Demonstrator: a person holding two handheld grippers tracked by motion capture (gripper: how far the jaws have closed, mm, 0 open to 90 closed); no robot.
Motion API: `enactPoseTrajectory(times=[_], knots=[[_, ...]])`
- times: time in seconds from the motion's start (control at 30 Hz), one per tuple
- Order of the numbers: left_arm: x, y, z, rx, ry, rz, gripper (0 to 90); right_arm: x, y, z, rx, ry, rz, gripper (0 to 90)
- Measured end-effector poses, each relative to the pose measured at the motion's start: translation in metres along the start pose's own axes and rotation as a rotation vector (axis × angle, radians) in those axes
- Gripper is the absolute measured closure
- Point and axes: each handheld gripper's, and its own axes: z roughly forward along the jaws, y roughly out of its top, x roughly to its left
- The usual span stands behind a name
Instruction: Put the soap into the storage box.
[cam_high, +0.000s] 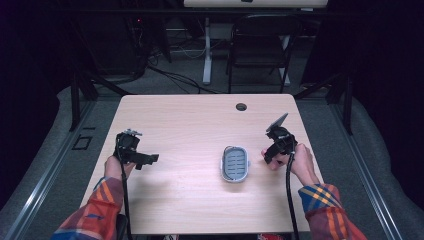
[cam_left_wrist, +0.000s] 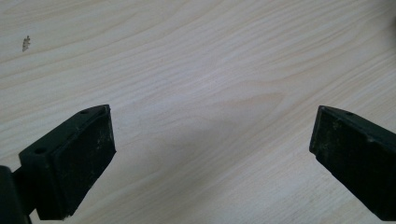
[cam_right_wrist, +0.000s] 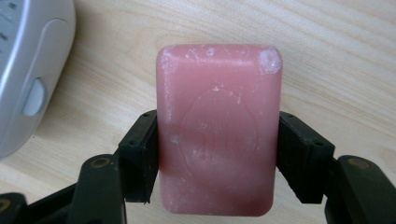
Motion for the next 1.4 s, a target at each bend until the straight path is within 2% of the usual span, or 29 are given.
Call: enactPoseTrajectory(times=[0.17, 0.57, 0.6, 0.63, 0.67, 0.77, 1.13, 1.4], knots=[[-0.001, 0.000, 0.000, 0.000, -0.003, 0.002, 0.1, 0.002, -0.004, -0.009, -0.018, 0.008, -0.009, 37.1], [-0.001, 0.000, 0.002, 0.004, -0.008, 0.010, 0.1, 0.011, -0.007, -0.023, -0.014, 0.011, -0.050, 37.2], [-0.001, 0.000, 0.002, 0.002, -0.009, 0.007, 0.1, 0.010, -0.006, -0.026, 0.019, 0.005, -0.074, 37.2], [-0.001, 0.000, 0.001, 0.002, -0.008, 0.010, 0.1, 0.011, -0.007, -0.024, -0.015, 0.016, -0.049, 37.2], [-0.001, 0.000, 0.001, 0.002, -0.008, 0.011, 0.1, 0.011, -0.007, -0.026, -0.004, 0.016, -0.062, 37.2], [-0.002, 0.001, 0.002, 0.003, -0.009, 0.010, 0.1, 0.015, -0.009, -0.026, -0.022, 0.020, -0.059, 37.2], [-0.003, 0.002, 0.002, 0.004, -0.005, 0.015, 0.1, 0.023, -0.008, -0.047, -0.018, 0.008, -0.099, 37.2], [-0.003, 0.002, 0.003, 0.005, -0.005, 0.016, 0.1, 0.031, -0.006, -0.052, -0.022, 0.005, -0.120, 37.2]])
